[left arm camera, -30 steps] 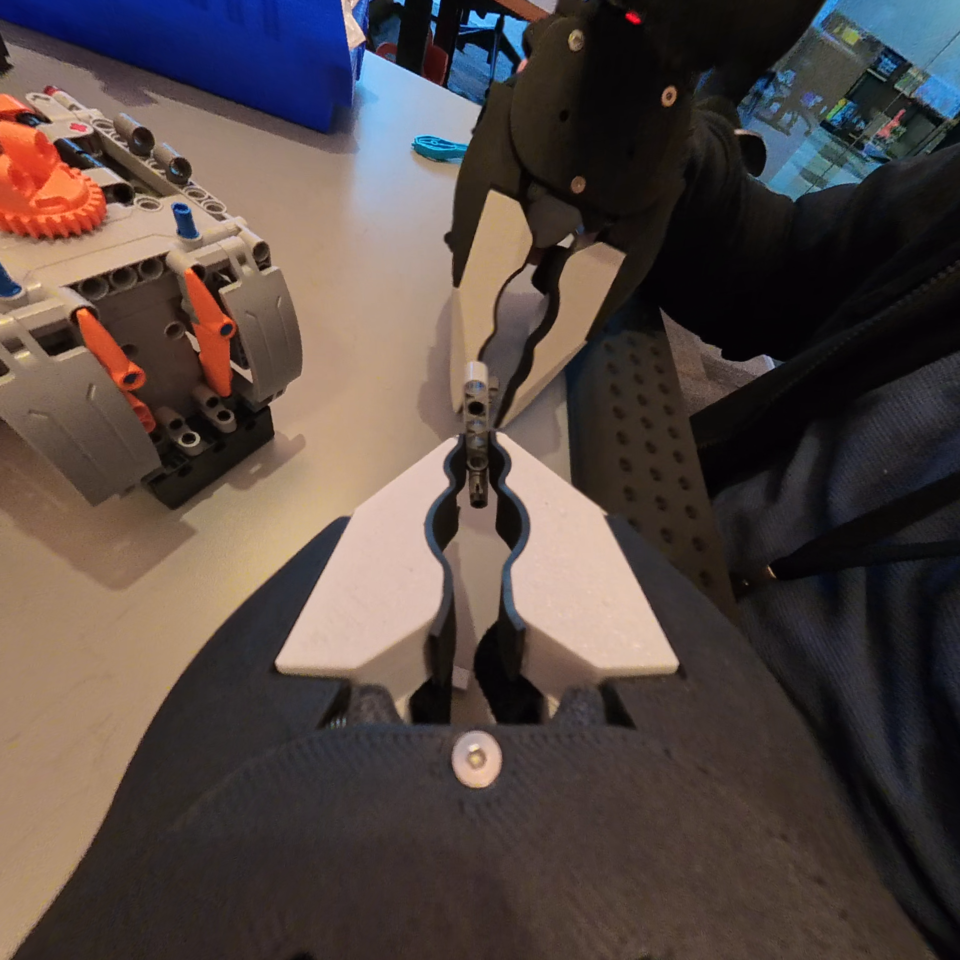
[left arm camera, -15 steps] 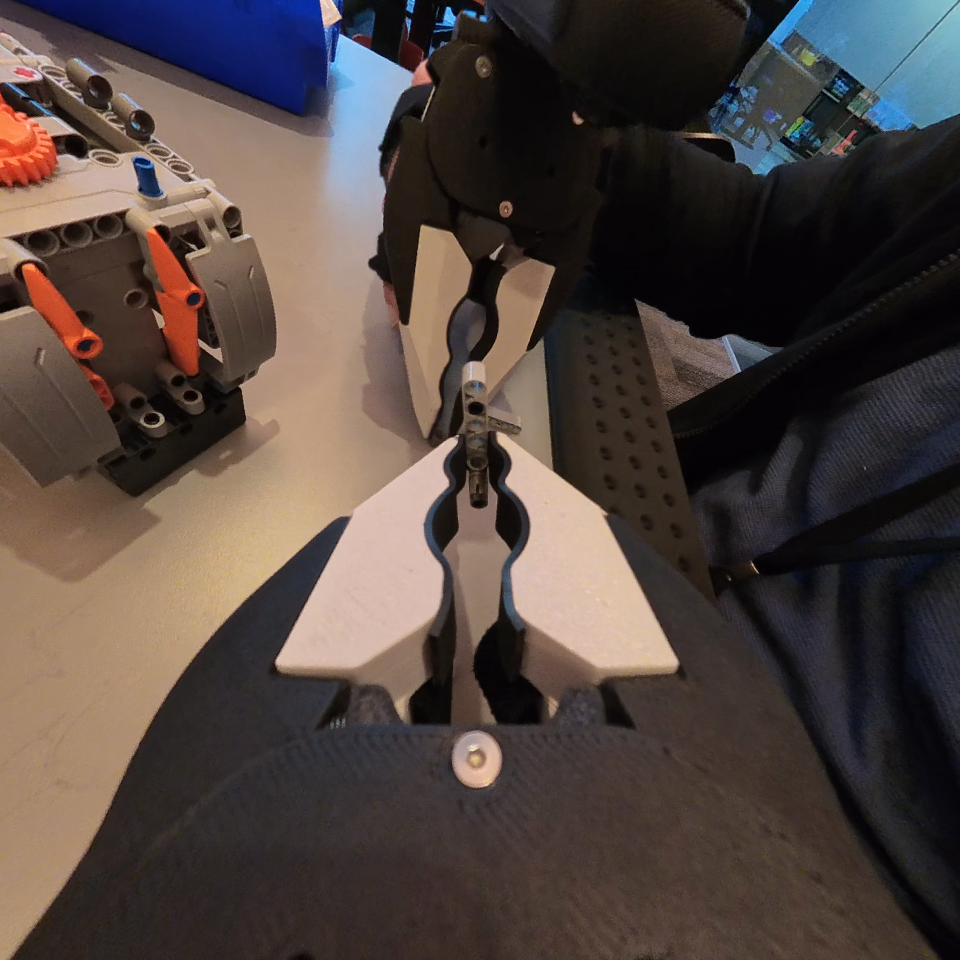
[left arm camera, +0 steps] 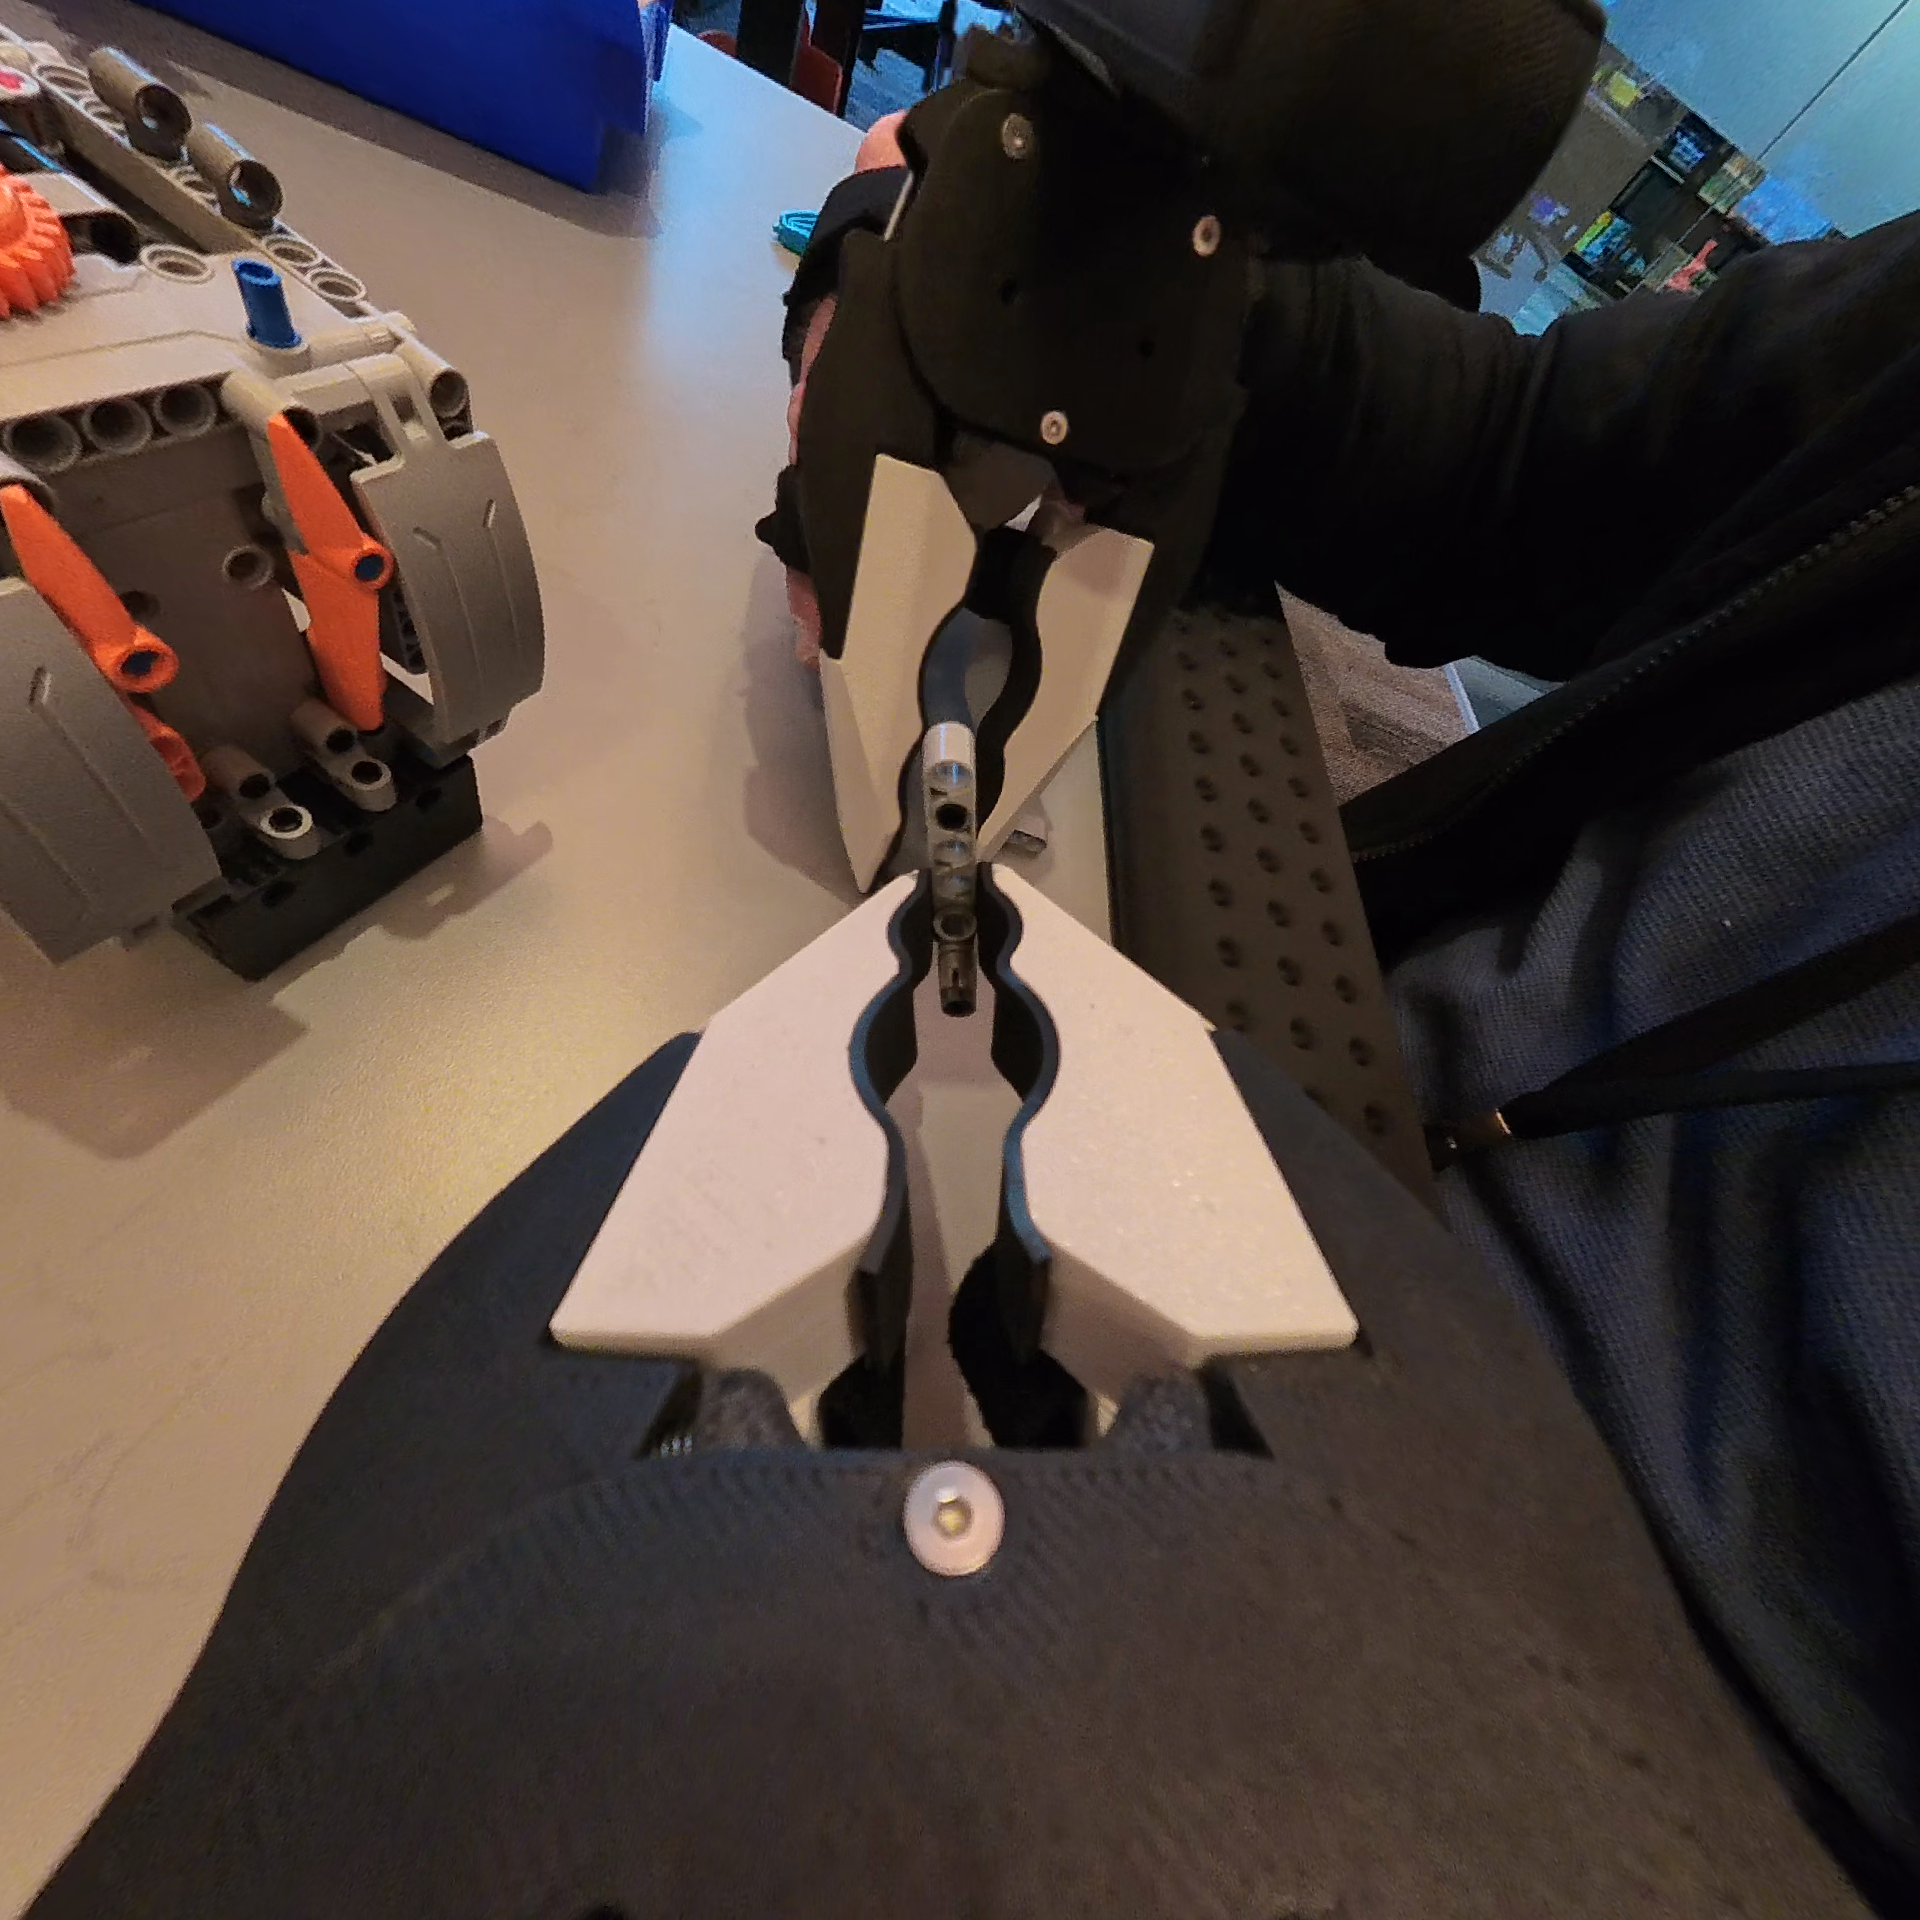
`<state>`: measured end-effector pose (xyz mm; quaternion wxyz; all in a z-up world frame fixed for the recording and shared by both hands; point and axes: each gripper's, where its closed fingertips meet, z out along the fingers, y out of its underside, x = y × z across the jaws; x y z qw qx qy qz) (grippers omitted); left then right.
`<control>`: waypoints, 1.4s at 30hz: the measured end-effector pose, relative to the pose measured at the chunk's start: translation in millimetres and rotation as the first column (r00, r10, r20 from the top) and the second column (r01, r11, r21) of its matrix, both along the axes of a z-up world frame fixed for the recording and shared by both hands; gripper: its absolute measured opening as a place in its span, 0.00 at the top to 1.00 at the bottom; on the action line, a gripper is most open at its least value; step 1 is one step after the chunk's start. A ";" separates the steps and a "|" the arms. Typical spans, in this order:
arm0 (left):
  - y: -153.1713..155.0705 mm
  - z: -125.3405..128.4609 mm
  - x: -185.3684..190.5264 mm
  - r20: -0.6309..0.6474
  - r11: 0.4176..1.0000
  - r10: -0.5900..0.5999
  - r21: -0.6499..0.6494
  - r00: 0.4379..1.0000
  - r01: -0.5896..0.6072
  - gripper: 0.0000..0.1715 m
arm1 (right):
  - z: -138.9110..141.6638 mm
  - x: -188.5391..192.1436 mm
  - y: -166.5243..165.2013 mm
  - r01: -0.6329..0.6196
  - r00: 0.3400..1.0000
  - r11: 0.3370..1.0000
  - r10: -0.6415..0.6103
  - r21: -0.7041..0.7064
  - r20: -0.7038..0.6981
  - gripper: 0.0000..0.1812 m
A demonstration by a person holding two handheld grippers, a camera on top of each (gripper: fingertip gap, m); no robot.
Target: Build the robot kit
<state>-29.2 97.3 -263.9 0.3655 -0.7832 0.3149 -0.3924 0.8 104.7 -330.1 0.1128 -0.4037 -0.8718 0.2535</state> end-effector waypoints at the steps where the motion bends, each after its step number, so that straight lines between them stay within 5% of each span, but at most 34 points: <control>1: -0.1 0.2 0.1 0.004 1.000 -0.001 -0.003 1.000 0.002 0.97 | 0.3 -0.7 -0.2 -0.010 1.000 1.000 0.010 0.010 -0.014 0.92; 16: -2.1 -1.0 2.9 -0.004 1.000 -0.018 -0.006 1.000 0.018 0.97 | 3.7 10.7 11.9 0.071 0.997 0.997 -0.072 0.031 0.010 0.91; 24: -2.6 -0.3 3.4 -0.001 1.000 -0.021 -0.006 1.000 0.021 0.97 | -1.6 5.8 -2.2 -0.028 1.000 0.999 0.028 0.030 -0.003 0.93; 36: -1.8 -0.3 3.0 -0.005 1.000 -0.019 -0.005 1.000 0.019 0.97 | 2.8 -1.5 -3.9 0.004 1.000 1.000 -0.004 0.027 -0.024 0.92; 42: -1.7 1.2 1.8 -0.001 1.000 -0.016 -0.003 1.000 0.016 0.97 | 5.7 -4.0 -10.6 -0.115 0.993 0.993 0.115 0.006 -0.009 0.93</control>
